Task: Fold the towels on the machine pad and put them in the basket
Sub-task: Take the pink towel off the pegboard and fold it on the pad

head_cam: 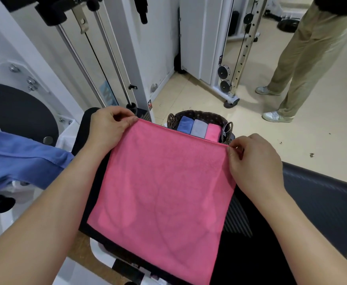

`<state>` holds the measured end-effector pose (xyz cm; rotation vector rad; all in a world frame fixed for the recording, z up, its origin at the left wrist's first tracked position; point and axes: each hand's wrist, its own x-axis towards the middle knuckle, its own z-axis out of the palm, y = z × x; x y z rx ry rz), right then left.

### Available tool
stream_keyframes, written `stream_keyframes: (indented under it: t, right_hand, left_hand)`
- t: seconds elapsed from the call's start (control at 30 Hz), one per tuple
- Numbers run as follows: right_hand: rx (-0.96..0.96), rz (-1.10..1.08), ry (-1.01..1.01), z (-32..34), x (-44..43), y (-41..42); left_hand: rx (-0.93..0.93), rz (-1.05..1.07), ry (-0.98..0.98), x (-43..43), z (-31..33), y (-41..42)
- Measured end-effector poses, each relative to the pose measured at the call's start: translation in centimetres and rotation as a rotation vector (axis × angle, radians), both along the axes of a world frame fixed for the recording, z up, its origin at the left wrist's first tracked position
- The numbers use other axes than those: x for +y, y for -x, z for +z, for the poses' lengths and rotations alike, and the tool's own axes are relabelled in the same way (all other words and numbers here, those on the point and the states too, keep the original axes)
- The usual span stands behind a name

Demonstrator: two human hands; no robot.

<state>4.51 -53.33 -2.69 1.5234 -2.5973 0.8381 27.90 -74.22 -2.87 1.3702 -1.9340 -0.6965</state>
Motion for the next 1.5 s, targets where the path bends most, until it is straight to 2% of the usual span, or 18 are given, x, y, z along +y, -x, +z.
stream_keyframes:
  t: [0.13, 0.23, 0.37, 0.47, 0.67, 0.87, 1.1, 1.23, 1.43, 1.5]
  right_hand:
    - [0.081, 0.021, 0.101, 0.1, 1.0, -0.7]
    - [0.161, 0.213, 0.181, 0.4, 3.5, -2.3]
    - [0.252, 0.579, 0.009, -2.8, 9.1, -6.2]
    - [0.23, 0.692, -0.136, -5.9, 13.1, -8.2]
    - [0.184, 0.725, -0.261, -9.3, 16.8, -9.3]
    - [0.21, 0.705, -0.159, -10.4, 17.2, -10.1]
    - [0.125, 0.72, -0.056, -10.7, 17.6, -10.6]
    - [0.079, 0.669, -0.081, -10.8, 18.2, -10.1]
    - [0.155, 0.638, -0.153, -10.3, 18.1, -10.1]
    - [0.205, 0.649, -0.112, -9.5, 17.9, -10.2]
  left_hand:
    - [0.032, 0.075, 0.043, 2.5, 0.5, -1.3]
    - [0.115, 0.189, -0.004, 8.4, 0.1, -4.6]
    - [0.057, 0.327, -0.187, 15.8, -4.5, -10.4]
    - [0.02, 0.409, -0.284, 18.0, -7.5, -13.3]
    - [0.131, 0.357, -0.452, 19.3, -9.7, -15.1]
    - [0.303, 0.438, -0.546, 18.7, -10.0, -15.0]
    - [0.345, 0.546, -0.457, 17.7, -9.9, -13.9]
    - [0.452, 0.625, -0.404, 17.6, -10.0, -13.8]
    - [0.383, 0.627, -0.415, 17.7, -10.5, -13.5]
    - [0.23, 0.599, -0.319, 18.1, -10.0, -13.5]
